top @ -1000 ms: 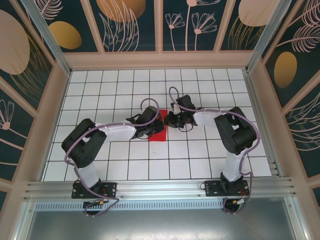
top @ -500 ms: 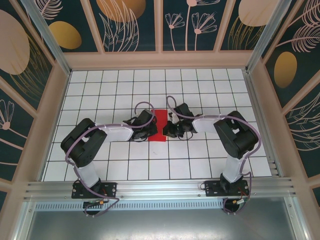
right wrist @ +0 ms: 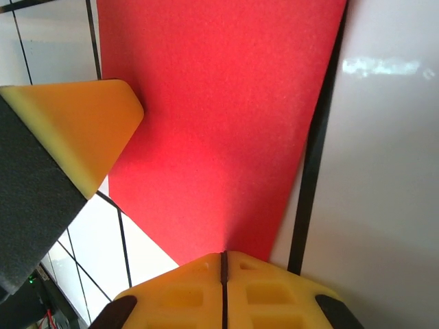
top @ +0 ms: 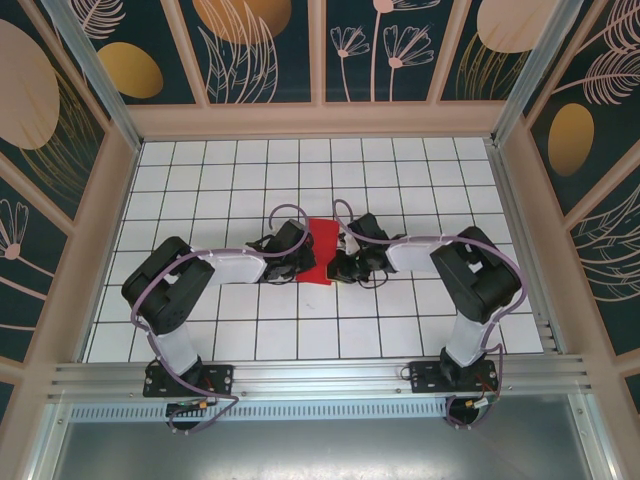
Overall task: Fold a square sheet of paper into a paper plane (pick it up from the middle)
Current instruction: First fold in half a square sheet of paper at the center of the table.
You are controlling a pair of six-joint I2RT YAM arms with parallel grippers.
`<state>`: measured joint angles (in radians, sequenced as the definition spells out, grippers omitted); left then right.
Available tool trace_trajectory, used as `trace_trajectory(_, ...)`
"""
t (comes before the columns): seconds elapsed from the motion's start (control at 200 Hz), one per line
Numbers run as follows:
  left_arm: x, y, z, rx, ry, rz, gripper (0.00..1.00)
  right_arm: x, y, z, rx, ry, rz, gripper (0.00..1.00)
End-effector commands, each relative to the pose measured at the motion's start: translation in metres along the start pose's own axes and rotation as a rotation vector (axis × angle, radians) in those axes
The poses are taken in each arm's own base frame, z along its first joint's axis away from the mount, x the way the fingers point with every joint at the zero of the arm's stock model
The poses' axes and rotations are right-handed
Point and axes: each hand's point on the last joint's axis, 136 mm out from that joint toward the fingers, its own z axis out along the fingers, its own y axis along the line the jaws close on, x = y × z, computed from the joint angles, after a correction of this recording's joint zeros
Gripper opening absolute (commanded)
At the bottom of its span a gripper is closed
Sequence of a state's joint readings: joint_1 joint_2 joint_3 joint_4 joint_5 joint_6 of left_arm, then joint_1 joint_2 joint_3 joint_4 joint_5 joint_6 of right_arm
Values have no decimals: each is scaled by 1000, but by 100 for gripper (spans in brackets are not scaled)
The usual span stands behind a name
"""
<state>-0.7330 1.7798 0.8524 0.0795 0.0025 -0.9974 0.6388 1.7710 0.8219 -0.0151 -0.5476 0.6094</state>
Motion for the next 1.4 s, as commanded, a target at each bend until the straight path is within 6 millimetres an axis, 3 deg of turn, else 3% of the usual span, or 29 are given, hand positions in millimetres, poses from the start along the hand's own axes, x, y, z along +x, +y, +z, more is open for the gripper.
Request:
trace_trajectory(0.0, 13, 22, 7, -58, 41, -16, 11, 32, -19, -4, 78, 79, 28, 10)
trace_trajectory(0.29, 15, 23, 7, -54, 43, -23, 11, 36, -10, -2, 70, 100, -18, 10)
trace_trajectory(0.62, 14, 21, 7, -45, 43, -22, 11, 11, 24, -15, -11, -9, -81, 10)
trace_trajectory(0.841, 14, 20, 8, -44, 46, -22, 11, 22, 16, -1, 0, 47, -74, 10)
trace_trajectory(1.096, 13, 19, 6, -40, 39, -23, 11, 32, -12, 6, 90, 82, -20, 10)
trace_trajectory(1.211, 11, 16, 4, -32, 34, -21, 11, 22, -13, 3, 97, 54, -10, 10)
trace_trajectory(1.396, -8, -14, -16, 48, -14, 0, 16, -10, 15, -26, 24, -55, -82, 11)
